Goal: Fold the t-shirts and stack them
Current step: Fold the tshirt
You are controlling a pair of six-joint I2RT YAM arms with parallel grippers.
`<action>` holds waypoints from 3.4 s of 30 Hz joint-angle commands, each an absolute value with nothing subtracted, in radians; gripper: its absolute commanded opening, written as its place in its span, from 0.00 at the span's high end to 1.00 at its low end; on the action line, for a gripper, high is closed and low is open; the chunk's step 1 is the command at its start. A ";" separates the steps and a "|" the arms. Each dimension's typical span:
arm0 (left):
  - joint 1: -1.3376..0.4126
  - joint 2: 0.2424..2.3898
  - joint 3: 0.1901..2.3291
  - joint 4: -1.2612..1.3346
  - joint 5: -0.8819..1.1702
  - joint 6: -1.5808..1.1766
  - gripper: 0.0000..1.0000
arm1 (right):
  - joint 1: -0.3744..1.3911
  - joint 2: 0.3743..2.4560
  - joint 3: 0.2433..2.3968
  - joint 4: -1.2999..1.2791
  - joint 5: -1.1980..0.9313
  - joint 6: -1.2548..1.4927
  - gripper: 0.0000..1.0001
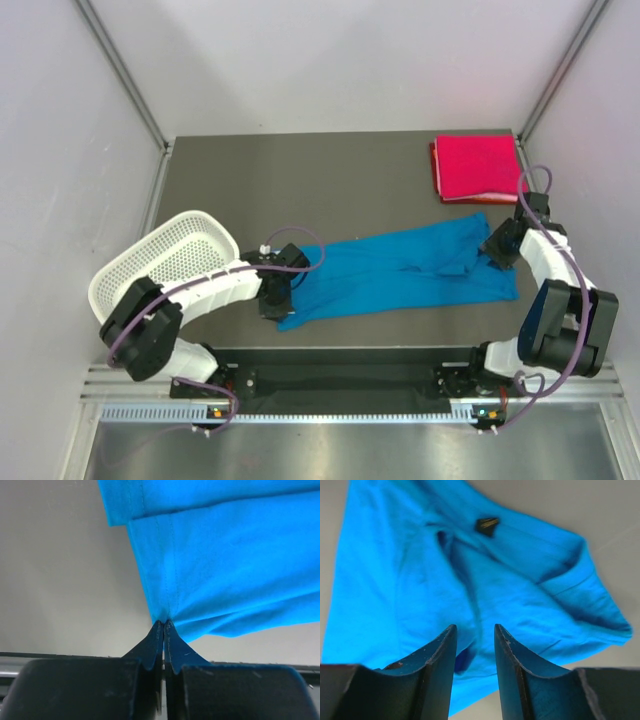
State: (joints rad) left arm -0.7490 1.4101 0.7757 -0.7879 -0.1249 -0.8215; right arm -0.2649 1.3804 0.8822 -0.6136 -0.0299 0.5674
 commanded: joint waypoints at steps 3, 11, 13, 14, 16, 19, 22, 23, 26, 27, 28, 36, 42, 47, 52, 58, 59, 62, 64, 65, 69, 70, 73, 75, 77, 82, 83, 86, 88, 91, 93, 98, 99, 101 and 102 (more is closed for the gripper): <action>-0.770 1.447 0.802 -0.870 -0.231 -0.844 1.00 | -0.325 1.400 0.871 -0.600 0.046 0.523 0.64; -0.772 1.467 0.827 -0.873 -0.230 -0.827 1.00 | -0.342 1.414 0.839 -0.626 0.029 0.571 0.67; -0.772 1.473 0.831 -0.867 -0.235 -0.821 1.00 | -0.344 1.396 0.833 -0.633 0.011 0.584 0.66; -0.773 1.476 0.834 -0.870 -0.236 -0.815 0.99 | -0.344 1.396 0.827 -0.626 0.005 0.591 0.66; -0.772 1.486 0.845 -0.874 -0.253 -0.808 0.99 | -0.344 1.414 0.822 -0.629 0.011 0.604 0.66; -0.772 1.500 0.859 -0.880 -0.279 -0.796 1.00 | -0.353 1.443 0.790 -0.597 0.096 0.603 0.66; -0.772 1.519 0.865 -0.874 -0.278 -0.787 1.00 | -0.421 1.486 0.762 -0.557 0.123 0.583 0.68; -0.772 1.522 0.865 -0.876 -0.278 -0.784 1.00 | -0.439 1.496 0.747 -0.551 0.123 0.577 0.70; -0.772 1.540 0.867 -0.874 -0.276 -0.785 0.96 | -0.462 1.513 0.744 -0.549 0.172 0.577 0.71; -0.772 1.549 0.870 -0.873 -0.273 -0.787 0.90 | -0.462 1.506 0.745 -0.549 0.179 0.581 0.71; -0.772 1.554 0.873 -0.873 -0.265 -0.787 0.89 | -0.462 1.500 0.747 -0.549 0.179 0.580 0.71; -0.772 1.539 1.066 -1.052 -0.377 -0.739 0.69 | -0.433 1.387 0.880 -0.675 0.161 0.546 0.63; -0.770 1.537 1.195 -0.969 -0.315 -0.641 0.63 | -0.296 1.312 0.873 -0.704 0.040 0.558 0.57; -0.694 1.552 1.151 -0.751 -0.065 -0.525 0.61 | -0.192 1.252 0.807 -0.687 -0.025 0.641 0.55; -0.537 1.581 1.094 -0.661 0.084 -0.453 0.60 | -0.147 1.235 0.801 -0.713 -0.044 0.781 0.51; -0.494 1.641 1.083 -0.666 0.130 -0.407 0.62 | -0.147 1.223 0.798 -0.742 -0.051 0.902 0.48; -0.494 1.652 1.078 -0.658 0.144 -0.407 0.62 | -0.147 1.235 0.799 -0.747 -0.052 0.913 0.47; -0.494 1.651 1.058 -0.643 0.198 -0.388 0.64 | -0.146 1.275 0.798 -0.750 -0.093 0.928 0.45; -0.494 1.641 1.061 -0.640 0.216 -0.376 0.64 | -0.144 1.288 0.798 -0.747 -0.089 0.937 0.45; -0.494 1.631 1.066 -0.643 0.222 -0.371 0.64 | -0.144 1.301 0.799 -0.747 -0.065 0.945 0.45; -0.494 1.608 1.111 -0.676 0.212 -0.341 0.64 | -0.143 1.322 0.798 -0.697 -0.060 0.959 0.45; -0.494 1.606 1.117 -0.684 0.204 -0.334 0.64 | -0.144 1.328 0.799 -0.686 -0.063 0.959 0.46; -0.494 1.601 1.140 -0.704 0.164 -0.313 0.64 | -0.143 1.350 0.801 -0.655 -0.057 0.963 0.58; -0.494 1.598 1.141 -0.709 0.146 -0.308 0.64 | -0.133 1.347 0.807 -0.620 -0.054 0.959 0.81; -0.494 1.597 1.129 -0.701 0.147 -0.305 0.64 | -0.106 1.339 0.818 -0.597 -0.046 0.944 0.93; -0.494 1.598 1.118 -0.684 0.163 -0.310 0.65 | -0.046 1.324 0.842 -0.554 -0.021 0.910 1.00; -0.494 1.600 1.117 -0.683 0.161 -0.310 0.65 | -0.028 1.319 0.836 -0.533 -0.026 0.898 1.00; -0.494 1.597 1.117 -0.684 0.163 -0.310 0.65 | 0.036 1.321 0.844 -0.502 -0.009 0.842 1.00; -0.494 1.591 1.111 -0.678 0.158 -0.310 0.65 | 0.064 1.321 0.848 -0.483 -0.005 0.801 1.00; -0.494 1.588 1.108 -0.681 0.158 -0.308 0.65 | 0.103 1.325 0.841 -0.431 0.026 0.764 1.00; -0.494 1.588 1.106 -0.680 0.161 -0.307 0.65 | 0.121 1.341 0.841 -0.393 0.020 0.749 1.00; -0.494 1.582 1.104 -0.684 0.152 -0.301 0.65 | 0.167 1.387 0.868 -0.371 0.026 0.692 1.00; -0.494 1.582 1.103 -0.684 0.150 -0.301 0.65 | 0.175 1.390 0.871 -0.370 0.025 0.683 1.00; -0.494 1.585 1.101 -0.683 0.156 -0.302 0.65 | 0.196 1.394 0.871 -0.367 0.038 0.663 1.00; -0.494 1.588 1.101 -0.681 0.158 -0.302 0.65 | 0.205 1.397 0.871 -0.365 0.046 0.657 1.00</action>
State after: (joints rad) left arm -0.4927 1.6314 1.1084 -0.6987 0.1604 -0.3145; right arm 0.1692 1.3945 0.8268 -0.4103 0.0120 0.7101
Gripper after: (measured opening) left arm 0.351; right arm 0.014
